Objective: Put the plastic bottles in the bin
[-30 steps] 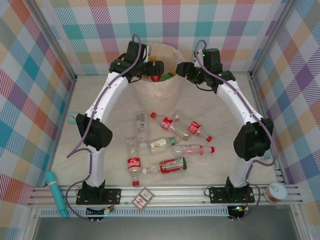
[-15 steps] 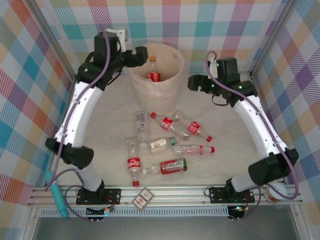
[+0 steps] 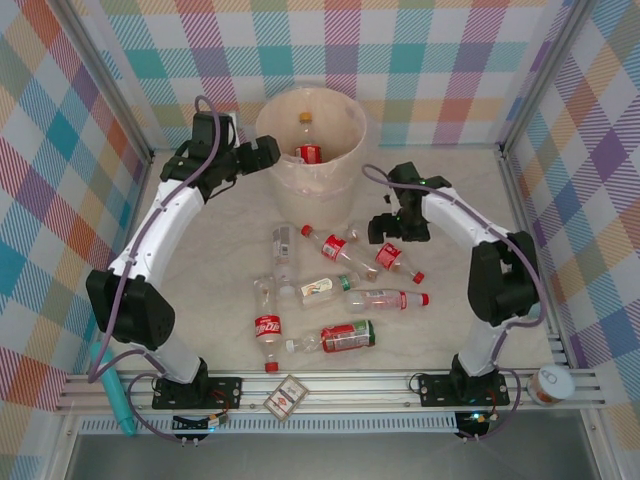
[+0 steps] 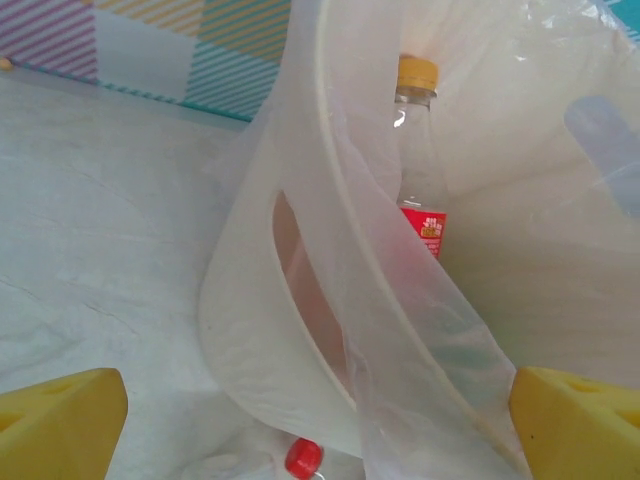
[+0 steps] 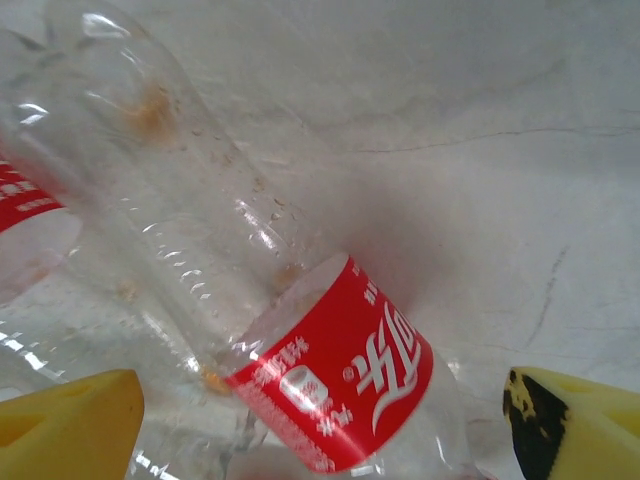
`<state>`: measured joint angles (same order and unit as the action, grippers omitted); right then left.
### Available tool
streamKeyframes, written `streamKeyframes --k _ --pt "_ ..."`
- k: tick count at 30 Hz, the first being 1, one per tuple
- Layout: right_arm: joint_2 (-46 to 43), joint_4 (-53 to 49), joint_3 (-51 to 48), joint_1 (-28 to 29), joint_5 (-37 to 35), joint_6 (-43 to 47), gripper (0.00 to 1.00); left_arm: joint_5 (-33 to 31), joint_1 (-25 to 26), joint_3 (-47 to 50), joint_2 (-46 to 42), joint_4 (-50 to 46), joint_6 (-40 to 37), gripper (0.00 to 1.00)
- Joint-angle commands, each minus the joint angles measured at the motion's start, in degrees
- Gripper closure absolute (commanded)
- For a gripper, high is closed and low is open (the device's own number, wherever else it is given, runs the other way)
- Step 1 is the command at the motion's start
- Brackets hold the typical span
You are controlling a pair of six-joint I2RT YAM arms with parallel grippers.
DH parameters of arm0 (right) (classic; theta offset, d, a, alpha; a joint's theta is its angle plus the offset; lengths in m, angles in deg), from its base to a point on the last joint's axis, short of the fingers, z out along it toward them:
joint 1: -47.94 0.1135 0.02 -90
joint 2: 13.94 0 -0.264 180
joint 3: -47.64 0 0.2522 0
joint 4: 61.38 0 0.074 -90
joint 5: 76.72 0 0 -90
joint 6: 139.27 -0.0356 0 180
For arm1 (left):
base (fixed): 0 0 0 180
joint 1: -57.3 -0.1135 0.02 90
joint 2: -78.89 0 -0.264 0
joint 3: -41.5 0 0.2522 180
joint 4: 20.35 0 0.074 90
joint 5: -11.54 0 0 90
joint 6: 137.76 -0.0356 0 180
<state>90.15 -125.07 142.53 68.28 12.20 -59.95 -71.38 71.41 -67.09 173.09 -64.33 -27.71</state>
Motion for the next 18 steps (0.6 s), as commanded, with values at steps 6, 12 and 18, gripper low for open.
streamKeyframes --k 6,12,18 --pt "6.7 1.6 0.3 0.5 2.0 -1.9 0.09 2.1 0.0 3.7 2.6 3.3 2.7 0.04" --pt "10.3 2.3 0.7 0.5 2.1 -2.9 0.17 1.9 0.0 3.6 3.0 3.5 2.9 0.04" --pt "5.6 2.5 -0.2 -0.2 -0.3 -3.3 0.38 1.5 0.0 3.4 2.6 3.2 2.9 0.05"
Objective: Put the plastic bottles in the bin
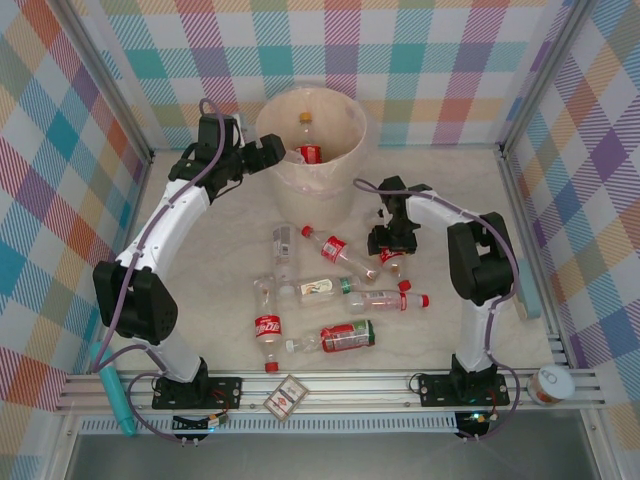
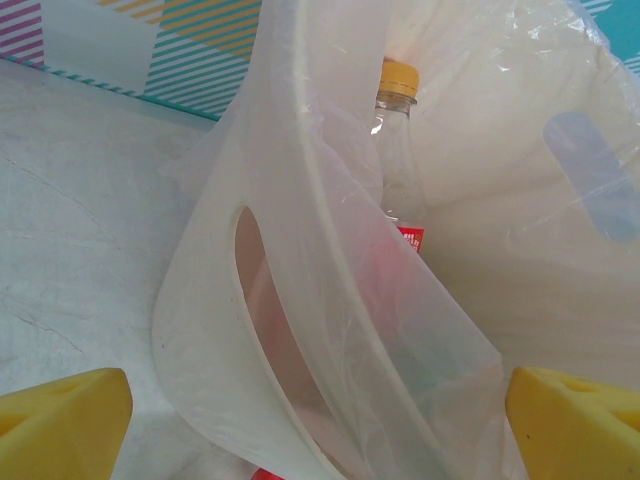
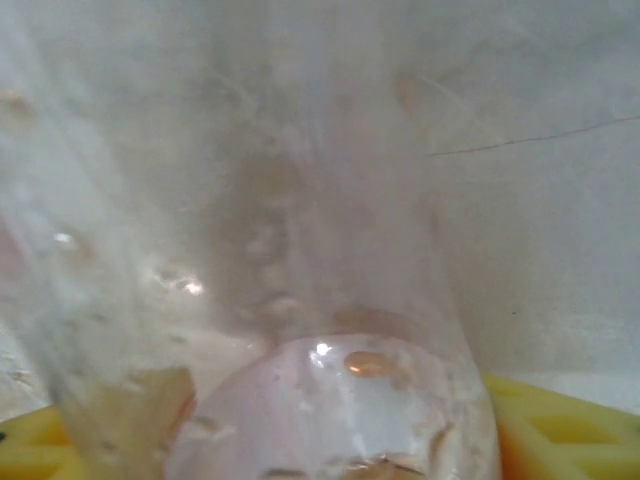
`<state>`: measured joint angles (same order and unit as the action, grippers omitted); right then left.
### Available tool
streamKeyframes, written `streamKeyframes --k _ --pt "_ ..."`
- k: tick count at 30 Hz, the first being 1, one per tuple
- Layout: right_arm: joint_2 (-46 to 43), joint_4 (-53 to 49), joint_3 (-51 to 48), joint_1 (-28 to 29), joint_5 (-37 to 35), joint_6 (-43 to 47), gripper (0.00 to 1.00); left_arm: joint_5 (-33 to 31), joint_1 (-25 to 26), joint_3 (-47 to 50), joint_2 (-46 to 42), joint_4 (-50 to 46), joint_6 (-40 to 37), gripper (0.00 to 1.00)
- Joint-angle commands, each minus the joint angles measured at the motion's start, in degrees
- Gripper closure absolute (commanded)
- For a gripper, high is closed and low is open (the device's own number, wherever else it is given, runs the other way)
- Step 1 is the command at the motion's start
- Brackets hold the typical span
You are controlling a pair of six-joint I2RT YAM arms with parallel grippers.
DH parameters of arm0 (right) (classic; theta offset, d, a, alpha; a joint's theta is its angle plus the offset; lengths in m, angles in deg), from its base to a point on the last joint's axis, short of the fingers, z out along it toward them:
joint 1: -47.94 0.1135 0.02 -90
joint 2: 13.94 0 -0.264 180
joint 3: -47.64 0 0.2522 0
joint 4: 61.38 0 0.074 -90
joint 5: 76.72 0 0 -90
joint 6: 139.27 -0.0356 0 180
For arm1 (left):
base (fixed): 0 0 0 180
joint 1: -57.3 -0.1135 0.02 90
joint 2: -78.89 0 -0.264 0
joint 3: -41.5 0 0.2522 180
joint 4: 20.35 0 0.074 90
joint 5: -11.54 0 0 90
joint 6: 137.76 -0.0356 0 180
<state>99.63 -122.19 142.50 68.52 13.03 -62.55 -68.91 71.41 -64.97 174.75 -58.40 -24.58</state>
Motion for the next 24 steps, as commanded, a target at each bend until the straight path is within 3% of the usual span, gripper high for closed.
streamKeyframes --k 1,8,10,13,19,24 --pt "-5.4 -1.0 0.0 -0.5 -1.9 -0.5 0.40 -0.9 0.0 1.2 0.9 -2.8 -0.2 0.05" --pt "-19.2 -6.4 6.1 -2.1 -4.7 0.6 0.44 -0.8 0.0 1.2 1.1 -2.6 -0.1 0.05" --pt "-24.5 -1.3 8.7 -3.5 4.9 -1.9 0.44 -0.7 0.0 1.2 1.1 -2.6 -0.1 0.05" --pt "-28.0 10.0 13.1 -3.6 12.9 -7.4 0.43 -1.1 0.0 1.6 1.1 -2.9 0.1 0.05" --pt "-19.9 22.8 27.6 -1.3 18.0 -12.4 0.44 -0.8 0.1 2.4 0.4 -2.1 0.7 0.06" --pt "-3.2 16.0 52.4 4.1 14.5 -9.6 0.44 -0.2 0.0 3.2 0.3 -1.5 0.5 0.07"
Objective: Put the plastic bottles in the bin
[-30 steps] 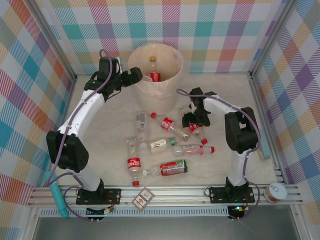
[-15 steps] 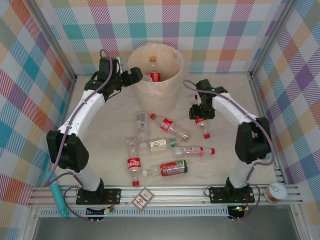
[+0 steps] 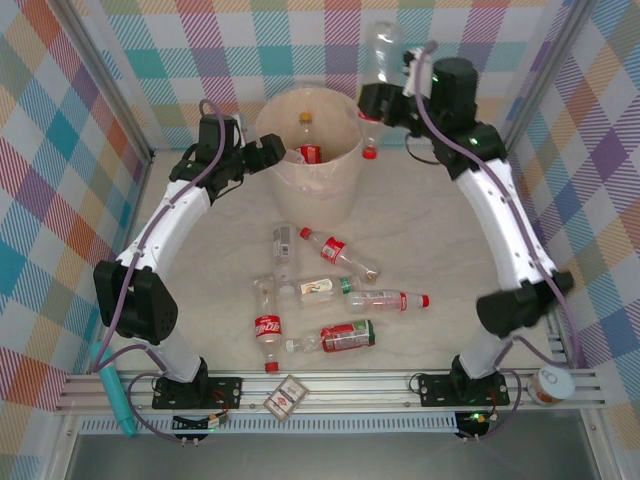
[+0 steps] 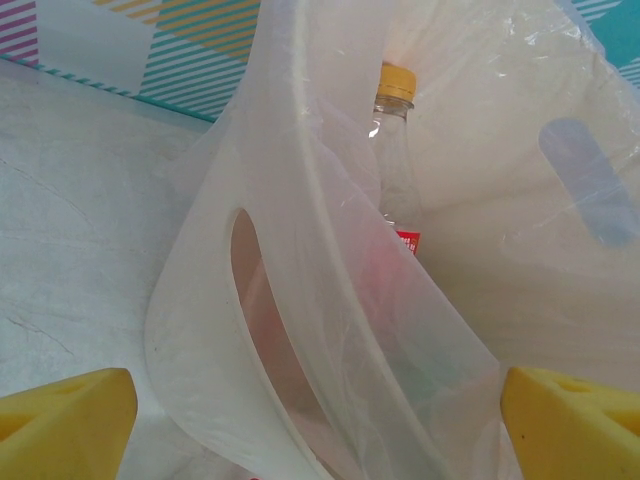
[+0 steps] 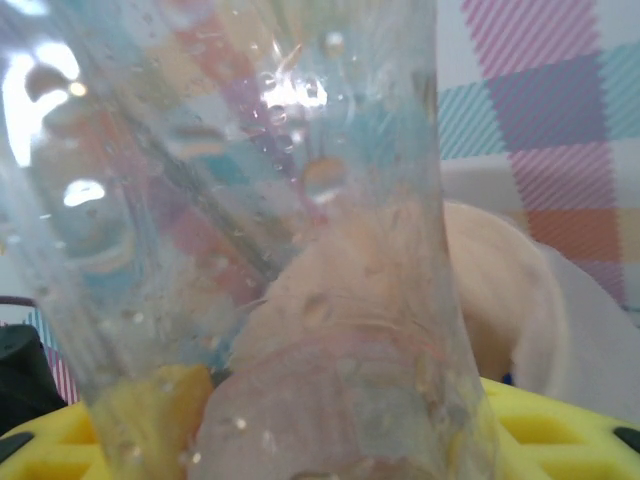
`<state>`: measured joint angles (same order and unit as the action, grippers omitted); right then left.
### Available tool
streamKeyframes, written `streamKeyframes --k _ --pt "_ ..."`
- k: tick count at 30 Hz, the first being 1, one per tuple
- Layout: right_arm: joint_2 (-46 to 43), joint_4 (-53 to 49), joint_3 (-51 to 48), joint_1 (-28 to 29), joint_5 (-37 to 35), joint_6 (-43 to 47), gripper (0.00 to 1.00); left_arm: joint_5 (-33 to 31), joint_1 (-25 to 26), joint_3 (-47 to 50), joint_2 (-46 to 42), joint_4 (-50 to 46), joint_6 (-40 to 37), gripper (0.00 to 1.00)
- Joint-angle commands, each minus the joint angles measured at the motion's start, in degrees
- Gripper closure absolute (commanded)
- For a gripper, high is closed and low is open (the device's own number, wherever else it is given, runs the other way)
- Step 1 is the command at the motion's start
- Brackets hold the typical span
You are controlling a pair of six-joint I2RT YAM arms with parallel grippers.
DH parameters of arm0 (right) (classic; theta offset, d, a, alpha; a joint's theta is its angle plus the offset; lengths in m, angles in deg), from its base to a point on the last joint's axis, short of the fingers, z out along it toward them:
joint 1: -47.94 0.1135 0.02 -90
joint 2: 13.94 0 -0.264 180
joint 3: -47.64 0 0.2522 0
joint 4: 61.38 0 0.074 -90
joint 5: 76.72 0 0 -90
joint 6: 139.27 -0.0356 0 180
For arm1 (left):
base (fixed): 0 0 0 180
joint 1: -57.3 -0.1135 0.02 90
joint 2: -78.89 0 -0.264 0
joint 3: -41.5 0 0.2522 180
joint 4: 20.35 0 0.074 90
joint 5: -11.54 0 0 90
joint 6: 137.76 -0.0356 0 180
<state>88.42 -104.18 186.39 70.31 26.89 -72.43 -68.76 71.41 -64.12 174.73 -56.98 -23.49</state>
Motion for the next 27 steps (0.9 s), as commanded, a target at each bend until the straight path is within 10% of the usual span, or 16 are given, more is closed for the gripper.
streamKeyframes --k 1,6,27 --pt "12.3 -4.9 15.0 3.1 0.2 1.0 0.44 -0.3 0.1 2.5 0.3 -2.9 -0.5 0.08" --pt "25.6 -9.5 31.3 5.4 -1.2 2.5 0.45 0.0 0.1 2.7 0.1 -2.7 -0.6 0.09" --pt "29.2 -11.4 20.4 8.6 -5.0 5.3 0.25 0.1 0.1 3.1 -0.1 -2.0 -0.1 0.10"
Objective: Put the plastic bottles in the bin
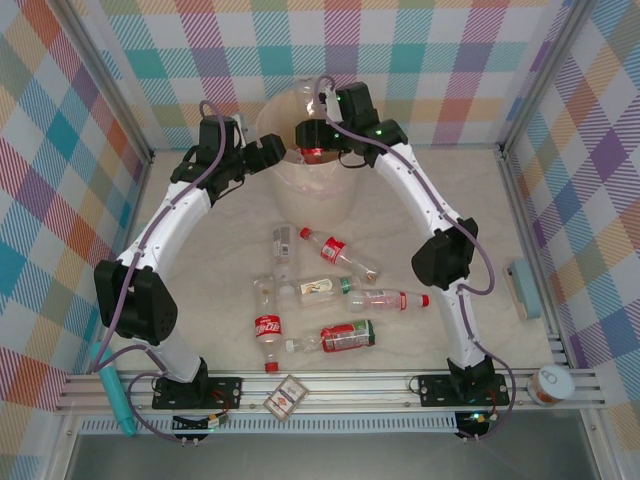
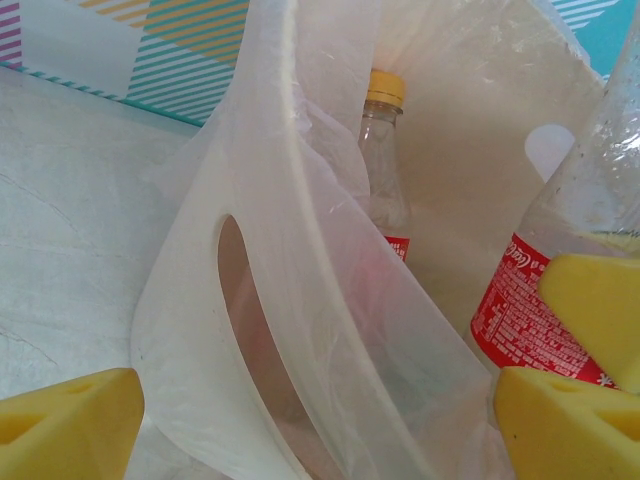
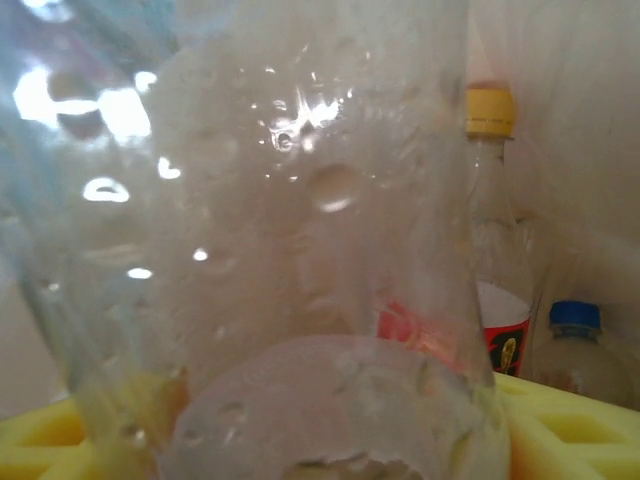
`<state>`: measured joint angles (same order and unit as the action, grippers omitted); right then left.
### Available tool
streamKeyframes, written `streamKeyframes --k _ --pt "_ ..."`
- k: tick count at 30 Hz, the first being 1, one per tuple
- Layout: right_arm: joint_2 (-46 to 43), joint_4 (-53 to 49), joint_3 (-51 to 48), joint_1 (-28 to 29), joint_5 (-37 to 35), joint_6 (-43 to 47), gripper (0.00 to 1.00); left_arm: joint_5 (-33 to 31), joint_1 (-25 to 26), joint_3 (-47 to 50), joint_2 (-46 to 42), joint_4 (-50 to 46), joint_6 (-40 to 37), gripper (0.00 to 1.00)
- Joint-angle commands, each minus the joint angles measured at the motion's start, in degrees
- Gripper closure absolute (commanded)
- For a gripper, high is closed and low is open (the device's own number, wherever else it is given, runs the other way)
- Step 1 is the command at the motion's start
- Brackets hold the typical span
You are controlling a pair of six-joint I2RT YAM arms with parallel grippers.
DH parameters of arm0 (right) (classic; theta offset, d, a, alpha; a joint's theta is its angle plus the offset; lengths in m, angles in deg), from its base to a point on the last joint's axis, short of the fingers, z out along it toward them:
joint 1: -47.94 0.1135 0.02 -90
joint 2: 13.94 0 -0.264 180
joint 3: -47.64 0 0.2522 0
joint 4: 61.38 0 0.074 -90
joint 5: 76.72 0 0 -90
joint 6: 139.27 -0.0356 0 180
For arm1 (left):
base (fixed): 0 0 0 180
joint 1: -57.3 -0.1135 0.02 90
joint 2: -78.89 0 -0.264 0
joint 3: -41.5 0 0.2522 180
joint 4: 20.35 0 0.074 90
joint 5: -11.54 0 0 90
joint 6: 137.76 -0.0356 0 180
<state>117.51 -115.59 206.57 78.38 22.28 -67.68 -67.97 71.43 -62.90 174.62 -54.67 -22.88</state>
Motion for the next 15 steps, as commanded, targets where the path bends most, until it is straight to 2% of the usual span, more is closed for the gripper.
streamKeyframes --k 1,6,9,11,15 --pt "-0.1 -0.3 0.5 0.5 -0.4 0.4 0.21 -0.7 0.1 1.8 0.1 -4.5 -0.8 0.10" --pt "-1.9 -0.3 1.5 0.4 -0.7 1.0 0.12 -1.0 0.1 1.4 0.3 -4.9 -1.0 0.10" --pt "-2.4 -3.3 6.1 0.5 -1.0 2.9 0.05 -1.0 0.1 1.3 0.3 -4.9 -1.0 0.10" --pt "-3.6 -5.3 8.5 0.5 -1.3 4.3 0.03 -1.1 0.1 1.3 0.3 -5.1 -1.0 0.10" --pt "-10.6 -6.6 5.2 0.6 -2.8 6.5 0.01 -1.6 0.1 1.2 0.1 -5.5 -1.3 0.10"
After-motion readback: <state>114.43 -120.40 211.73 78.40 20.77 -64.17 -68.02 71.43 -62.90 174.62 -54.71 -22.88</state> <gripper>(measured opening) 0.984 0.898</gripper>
